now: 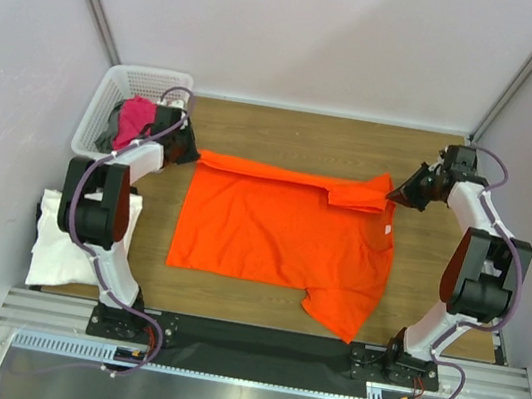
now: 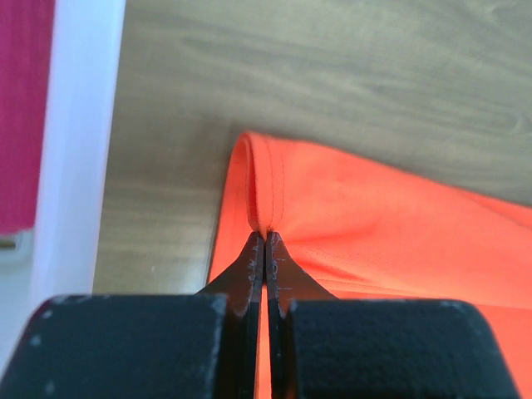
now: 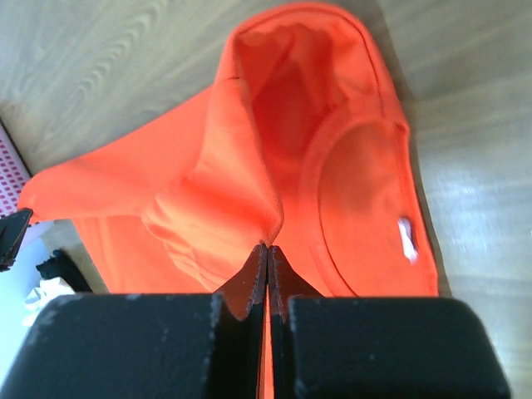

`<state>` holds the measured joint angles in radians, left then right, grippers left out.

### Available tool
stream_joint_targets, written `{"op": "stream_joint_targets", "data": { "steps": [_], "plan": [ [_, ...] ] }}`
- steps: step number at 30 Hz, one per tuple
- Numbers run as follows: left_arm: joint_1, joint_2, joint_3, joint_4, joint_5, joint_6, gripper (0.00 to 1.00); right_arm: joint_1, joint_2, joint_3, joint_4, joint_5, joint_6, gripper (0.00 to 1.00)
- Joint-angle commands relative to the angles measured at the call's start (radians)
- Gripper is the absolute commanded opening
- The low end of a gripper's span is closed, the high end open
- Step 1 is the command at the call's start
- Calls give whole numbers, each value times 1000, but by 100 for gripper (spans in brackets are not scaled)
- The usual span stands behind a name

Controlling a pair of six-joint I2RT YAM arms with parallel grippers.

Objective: Fold and stack the t-shirts
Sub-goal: Fold the tshirt

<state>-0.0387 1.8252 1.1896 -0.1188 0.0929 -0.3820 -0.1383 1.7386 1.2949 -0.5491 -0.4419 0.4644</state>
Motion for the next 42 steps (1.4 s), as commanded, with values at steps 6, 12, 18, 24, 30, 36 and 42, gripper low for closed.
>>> {"op": "stream_joint_targets", "data": {
  "steps": [6, 12, 18, 24, 30, 36, 42],
  "plan": [
    [14, -73, -51, -19, 10, 25, 0, -21, -60, -89, 11, 31, 6, 0],
    [14, -98, -88, -21, 2, 20, 0, -21, -57, -118, 18, 25, 8, 0],
    [14, -103, -122, -16, 2, 12, 0, -21, -73, -141, 11, 38, 3, 0],
    [14, -118, -131, -22, 1, 12, 0, -21, -73, -144, 0, 34, 3, 0],
    [14, -153, -134, -36, -1, 17, 0, -21, -109, -120, -25, 31, 0, 0],
    [14, -165, -117, -54, 10, 12, 0, -21, -137, -98, -46, 22, 5, 0],
    [14, -193, -142, -59, 5, 12, 0, -21, -155, -135, -58, 26, -1, 0]
  ]
}}
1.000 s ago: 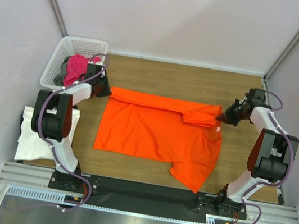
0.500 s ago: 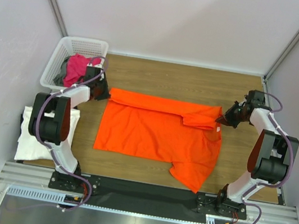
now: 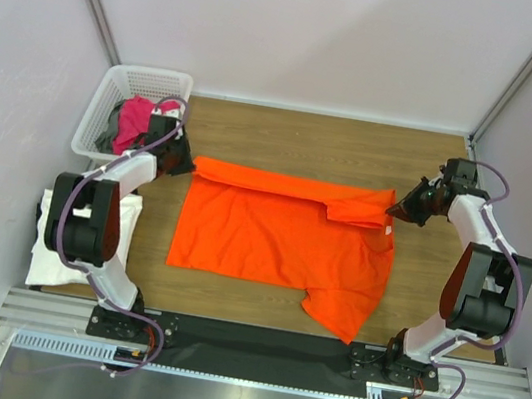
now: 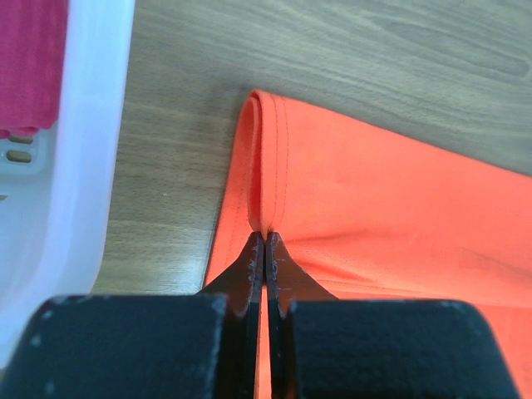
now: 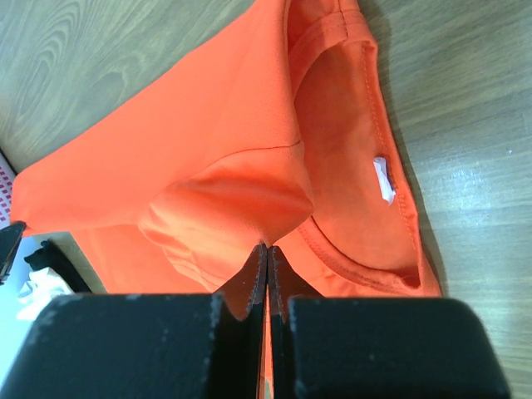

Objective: Fold and stack the t-shirts
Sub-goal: Fold the tshirt

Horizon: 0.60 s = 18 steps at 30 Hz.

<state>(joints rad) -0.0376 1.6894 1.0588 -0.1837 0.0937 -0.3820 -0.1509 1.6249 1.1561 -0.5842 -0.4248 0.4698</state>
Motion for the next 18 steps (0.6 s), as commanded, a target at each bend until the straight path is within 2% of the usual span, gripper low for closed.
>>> {"op": "stream_joint_targets", "data": {
  "steps": [1, 18],
  "plan": [
    [13, -59, -16, 6, 6, 11, 0, -9, -46, -1, -26, 8, -3, 0],
    [11, -74, -95, 15, -11, -5, 0, -9, -68, -151, -13, 12, -5, 0]
  ]
}}
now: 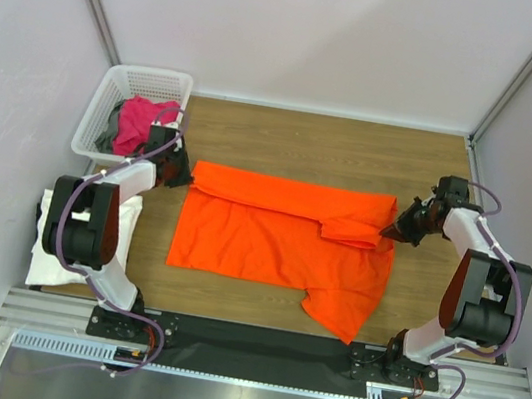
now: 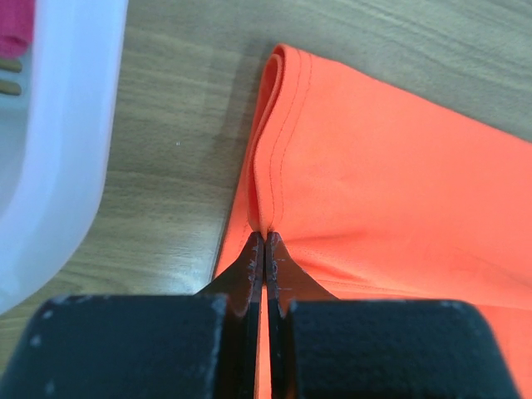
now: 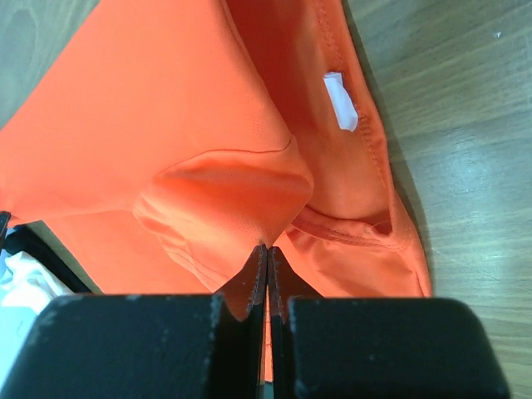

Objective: Fold and stack the t-shirts
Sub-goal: Fold the tshirt

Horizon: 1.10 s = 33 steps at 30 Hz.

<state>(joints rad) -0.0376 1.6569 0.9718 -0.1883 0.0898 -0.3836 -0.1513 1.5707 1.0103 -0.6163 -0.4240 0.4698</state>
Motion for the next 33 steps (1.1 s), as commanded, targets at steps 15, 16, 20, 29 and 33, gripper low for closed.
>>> {"op": "stream_joint_targets", "data": {
  "steps": [15, 16, 20, 29, 33],
  "plan": [
    [11, -36, -48, 27, -19, -5, 0, -8, 20, -18, 20, 5, -30, 0],
    [11, -32, -35, 23, -16, -1, 2, -8, 20, -12, 13, -7, -28, 0],
    [10, -40, 17, -14, -10, 17, 34, -8, 6, 56, -46, -21, -43, 38],
    [-88, -135, 235, -132, -42, 153, 75, 21, -32, 277, -64, 5, -66, 72],
    [-169, -123, 257, -100, -41, 114, 73, 76, -3, 229, 25, 76, -33, 70]
  ]
}}
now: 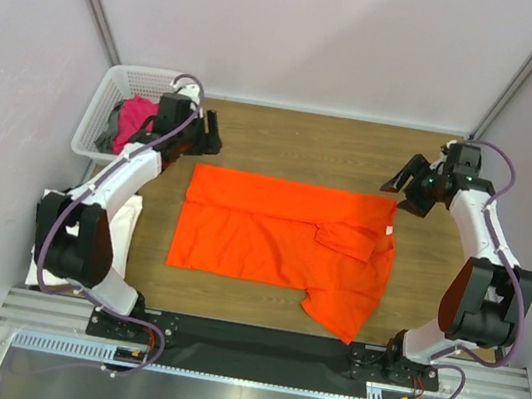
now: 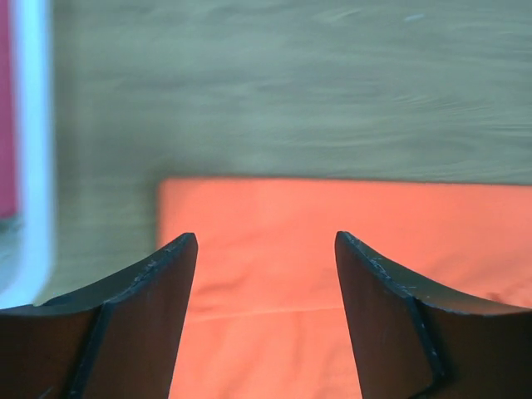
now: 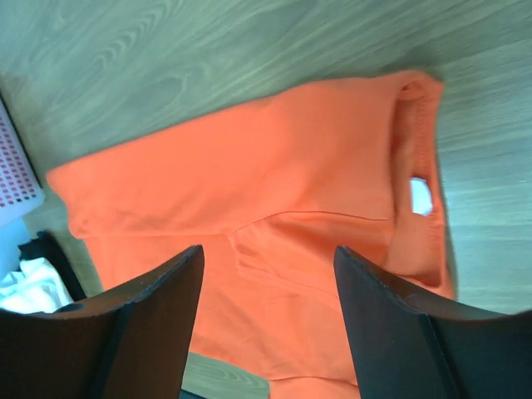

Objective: Fold and stack the t-shirts
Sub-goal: Fold the tshirt

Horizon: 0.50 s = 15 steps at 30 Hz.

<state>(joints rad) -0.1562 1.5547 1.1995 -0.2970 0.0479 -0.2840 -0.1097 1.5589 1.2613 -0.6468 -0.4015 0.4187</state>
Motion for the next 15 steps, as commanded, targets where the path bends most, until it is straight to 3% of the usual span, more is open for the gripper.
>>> {"op": "stream_joint_targets", "data": {
  "steps": [1, 7, 15],
  "plan": [
    [-57, 2, 12, 22, 9, -32, 72, 48, 16, -40, 81, 87, 41, 70],
    [-80, 110, -11, 59, -3, -177, 54, 93, 136, -51, 225, 92, 81, 66],
    [-80, 226, -11, 113, -3, -225, 35, 163, 276, -28, 259, 170, 89, 63]
  ]
}}
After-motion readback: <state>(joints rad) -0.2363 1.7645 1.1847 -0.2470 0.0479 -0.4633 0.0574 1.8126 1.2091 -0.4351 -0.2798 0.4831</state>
